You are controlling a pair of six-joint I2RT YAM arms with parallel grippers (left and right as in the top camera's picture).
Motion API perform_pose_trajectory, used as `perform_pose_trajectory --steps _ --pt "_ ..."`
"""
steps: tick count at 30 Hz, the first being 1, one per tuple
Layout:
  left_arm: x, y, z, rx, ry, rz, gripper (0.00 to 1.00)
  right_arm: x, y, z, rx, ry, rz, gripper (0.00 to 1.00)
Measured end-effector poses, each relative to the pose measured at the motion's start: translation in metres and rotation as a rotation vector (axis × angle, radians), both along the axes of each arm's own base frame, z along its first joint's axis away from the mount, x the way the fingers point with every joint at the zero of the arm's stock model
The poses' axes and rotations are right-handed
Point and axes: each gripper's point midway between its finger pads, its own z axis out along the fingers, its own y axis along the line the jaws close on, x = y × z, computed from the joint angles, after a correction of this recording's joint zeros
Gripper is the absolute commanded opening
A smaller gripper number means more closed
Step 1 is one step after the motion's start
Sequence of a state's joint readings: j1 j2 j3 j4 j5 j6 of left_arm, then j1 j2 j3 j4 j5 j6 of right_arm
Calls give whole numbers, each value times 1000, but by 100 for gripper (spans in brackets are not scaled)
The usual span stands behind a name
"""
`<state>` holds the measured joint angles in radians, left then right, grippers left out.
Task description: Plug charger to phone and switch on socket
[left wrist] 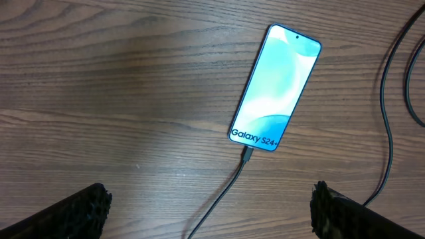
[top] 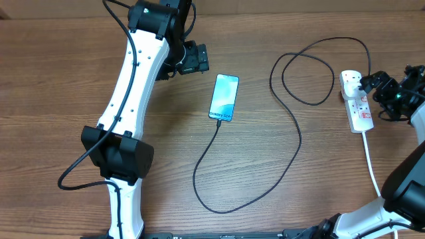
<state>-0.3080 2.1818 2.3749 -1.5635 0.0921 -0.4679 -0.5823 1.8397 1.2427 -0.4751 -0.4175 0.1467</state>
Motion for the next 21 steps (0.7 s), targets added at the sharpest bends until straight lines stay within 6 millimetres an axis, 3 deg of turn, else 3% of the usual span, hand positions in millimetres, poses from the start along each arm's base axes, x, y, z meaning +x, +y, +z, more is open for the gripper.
perform_pose_trajectory --steps 11,21 --pt "0 0 0 0 0 0 100 17 24 -2 -32 -14 61 100" --pt "0 0 0 0 0 0 100 16 16 -7 -77 14 32 100"
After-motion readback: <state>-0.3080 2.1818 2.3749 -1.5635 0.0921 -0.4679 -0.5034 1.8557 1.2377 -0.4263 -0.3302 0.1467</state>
